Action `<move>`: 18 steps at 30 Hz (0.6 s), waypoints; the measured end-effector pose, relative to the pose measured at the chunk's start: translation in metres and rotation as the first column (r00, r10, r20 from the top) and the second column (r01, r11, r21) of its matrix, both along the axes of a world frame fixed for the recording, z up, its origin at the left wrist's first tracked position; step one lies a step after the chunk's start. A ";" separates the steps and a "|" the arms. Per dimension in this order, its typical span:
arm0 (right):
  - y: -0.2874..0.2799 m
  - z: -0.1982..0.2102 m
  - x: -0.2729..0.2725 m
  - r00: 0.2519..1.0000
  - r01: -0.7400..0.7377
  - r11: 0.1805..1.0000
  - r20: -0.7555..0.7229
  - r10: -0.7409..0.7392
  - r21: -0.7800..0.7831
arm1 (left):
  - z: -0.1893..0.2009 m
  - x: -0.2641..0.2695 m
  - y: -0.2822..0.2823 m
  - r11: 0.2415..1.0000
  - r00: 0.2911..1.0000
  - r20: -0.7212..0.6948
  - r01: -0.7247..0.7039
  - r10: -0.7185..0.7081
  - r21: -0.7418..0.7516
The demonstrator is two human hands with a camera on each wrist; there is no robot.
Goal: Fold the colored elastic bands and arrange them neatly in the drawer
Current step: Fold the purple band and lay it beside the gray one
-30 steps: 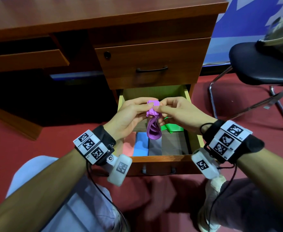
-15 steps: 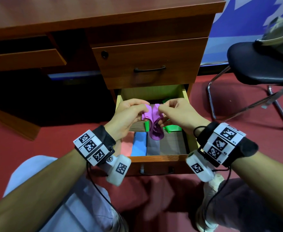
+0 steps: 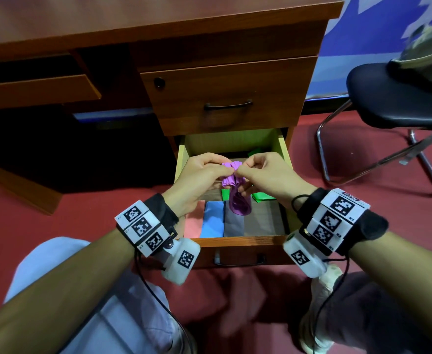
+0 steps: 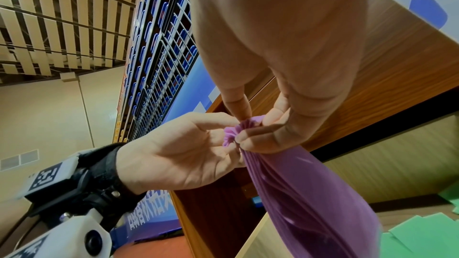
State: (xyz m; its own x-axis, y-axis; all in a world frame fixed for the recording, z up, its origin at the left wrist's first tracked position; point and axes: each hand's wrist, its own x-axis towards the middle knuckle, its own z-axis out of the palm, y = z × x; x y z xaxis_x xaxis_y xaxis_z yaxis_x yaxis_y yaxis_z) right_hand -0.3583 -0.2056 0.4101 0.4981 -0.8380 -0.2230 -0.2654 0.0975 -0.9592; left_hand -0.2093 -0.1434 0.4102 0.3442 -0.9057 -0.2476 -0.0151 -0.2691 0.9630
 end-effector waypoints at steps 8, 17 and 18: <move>-0.002 0.002 -0.001 1.000 -0.028 1.000 0.006 0.028 0.004 | 0.003 0.003 0.001 0.998 0.991 -0.120 0.067 -0.066 0.006; 0.003 0.002 -0.002 0.991 -0.130 0.991 -0.023 0.129 -0.025 | 0.006 0.006 0.000 0.998 0.982 -0.187 0.026 -0.015 0.052; 0.003 0.002 -0.002 0.989 -0.144 0.988 -0.049 0.141 -0.055 | 0.007 0.007 -0.001 0.997 0.975 -0.220 0.026 -0.009 0.072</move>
State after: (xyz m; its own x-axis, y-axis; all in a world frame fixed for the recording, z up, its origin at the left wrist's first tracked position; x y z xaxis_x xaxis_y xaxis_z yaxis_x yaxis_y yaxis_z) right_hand -0.3604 -0.2026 0.4122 0.6040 -0.7714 -0.2005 -0.3154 -0.0003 -0.9490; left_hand -0.2023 -0.1442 0.4175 0.2585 -0.8873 -0.3820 0.1888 -0.3414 0.9208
